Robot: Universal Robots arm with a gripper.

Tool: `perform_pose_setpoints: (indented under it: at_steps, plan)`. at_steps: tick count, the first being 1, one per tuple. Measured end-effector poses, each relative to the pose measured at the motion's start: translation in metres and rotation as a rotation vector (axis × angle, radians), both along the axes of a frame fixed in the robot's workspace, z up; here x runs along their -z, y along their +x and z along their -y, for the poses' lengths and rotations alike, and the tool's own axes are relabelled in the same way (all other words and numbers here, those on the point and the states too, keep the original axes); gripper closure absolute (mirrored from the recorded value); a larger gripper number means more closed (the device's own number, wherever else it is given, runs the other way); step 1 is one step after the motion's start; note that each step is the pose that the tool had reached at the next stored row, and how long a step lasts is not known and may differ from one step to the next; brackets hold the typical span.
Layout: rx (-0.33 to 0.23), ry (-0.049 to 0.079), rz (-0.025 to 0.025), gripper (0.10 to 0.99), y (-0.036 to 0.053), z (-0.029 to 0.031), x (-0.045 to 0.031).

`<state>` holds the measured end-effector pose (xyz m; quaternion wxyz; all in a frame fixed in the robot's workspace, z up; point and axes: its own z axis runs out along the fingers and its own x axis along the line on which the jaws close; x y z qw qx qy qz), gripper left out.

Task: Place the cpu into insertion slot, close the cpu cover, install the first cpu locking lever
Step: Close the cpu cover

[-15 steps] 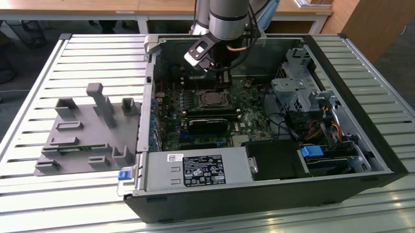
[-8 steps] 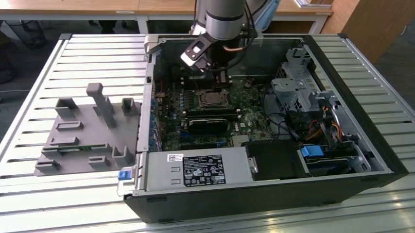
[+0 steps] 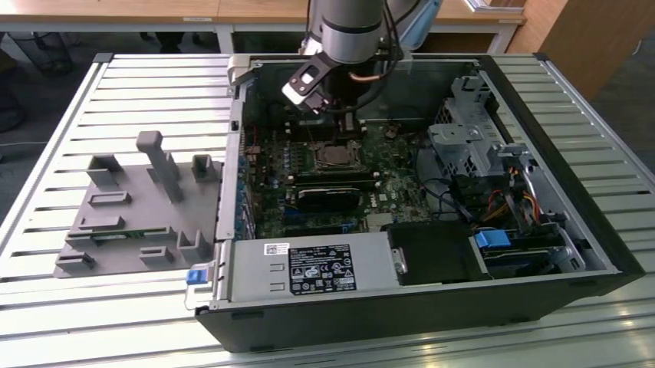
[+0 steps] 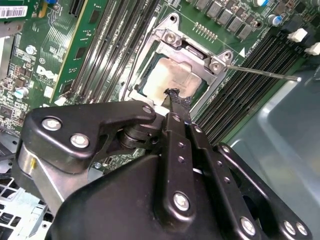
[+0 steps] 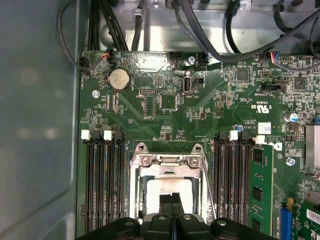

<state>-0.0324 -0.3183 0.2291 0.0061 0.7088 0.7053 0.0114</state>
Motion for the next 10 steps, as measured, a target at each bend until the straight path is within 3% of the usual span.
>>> perform_pose_setpoints:
  at_steps: [6, 10]
  plan:
    - [0.0, 0.0, -0.0002, 0.98, -0.001, 0.0001, -0.0007]
    - [0.0, 0.0, 0.0, 0.98, -0.001, 0.0, -0.0102]
